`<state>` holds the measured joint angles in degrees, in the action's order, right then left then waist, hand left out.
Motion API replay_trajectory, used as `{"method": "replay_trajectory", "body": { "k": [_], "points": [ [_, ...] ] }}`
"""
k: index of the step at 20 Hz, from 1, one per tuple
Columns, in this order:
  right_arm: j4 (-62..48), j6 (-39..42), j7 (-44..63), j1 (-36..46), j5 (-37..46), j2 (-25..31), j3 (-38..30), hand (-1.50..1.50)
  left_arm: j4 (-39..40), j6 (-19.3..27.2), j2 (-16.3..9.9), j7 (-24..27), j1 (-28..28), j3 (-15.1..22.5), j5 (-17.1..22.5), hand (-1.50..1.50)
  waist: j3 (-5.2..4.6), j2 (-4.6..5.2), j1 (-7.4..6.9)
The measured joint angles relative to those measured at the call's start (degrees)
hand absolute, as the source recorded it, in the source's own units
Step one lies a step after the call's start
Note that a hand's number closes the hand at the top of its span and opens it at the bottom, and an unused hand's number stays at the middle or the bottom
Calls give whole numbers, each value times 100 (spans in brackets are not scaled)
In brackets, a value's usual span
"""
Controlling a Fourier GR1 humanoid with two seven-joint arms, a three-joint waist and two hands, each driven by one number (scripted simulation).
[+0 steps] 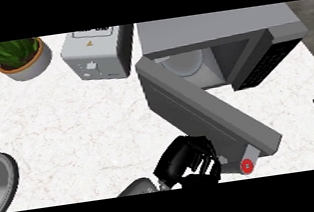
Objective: Pick up the milk, place it into the microwave and close the microwave
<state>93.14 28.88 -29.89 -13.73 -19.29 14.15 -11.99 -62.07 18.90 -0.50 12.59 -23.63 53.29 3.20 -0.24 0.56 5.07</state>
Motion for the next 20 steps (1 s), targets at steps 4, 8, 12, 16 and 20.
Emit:
{"method": "replay_trajectory", "body": {
  "k": [4, 8, 12, 16, 20],
  "points": [
    [311, 120, 217, 7, -128, 109, 77, -150, 204, 379, 1, -209, -579, 137, 494, 150, -5, 48, 232],
    [515, 195, 365, 98, -270, 256, 45, -150, 302, 785, 13, -147, -952, 47, 931, 150, -16, 105, 440],
    [678, 222, 424, 197, -384, 360, -22, -150, 190, 1188, 21, 248, -1194, -231, 1397, -150, -33, 156, 647],
    [756, 281, 514, 301, -592, 417, -41, -150, 283, 1448, 35, 547, -1492, -395, 1774, -150, -29, 214, 818],
    [790, 362, 610, 426, -787, 519, -68, -150, 447, 1633, 39, 747, -1794, -510, 2089, -150, -22, 274, 993]
  ]
}}
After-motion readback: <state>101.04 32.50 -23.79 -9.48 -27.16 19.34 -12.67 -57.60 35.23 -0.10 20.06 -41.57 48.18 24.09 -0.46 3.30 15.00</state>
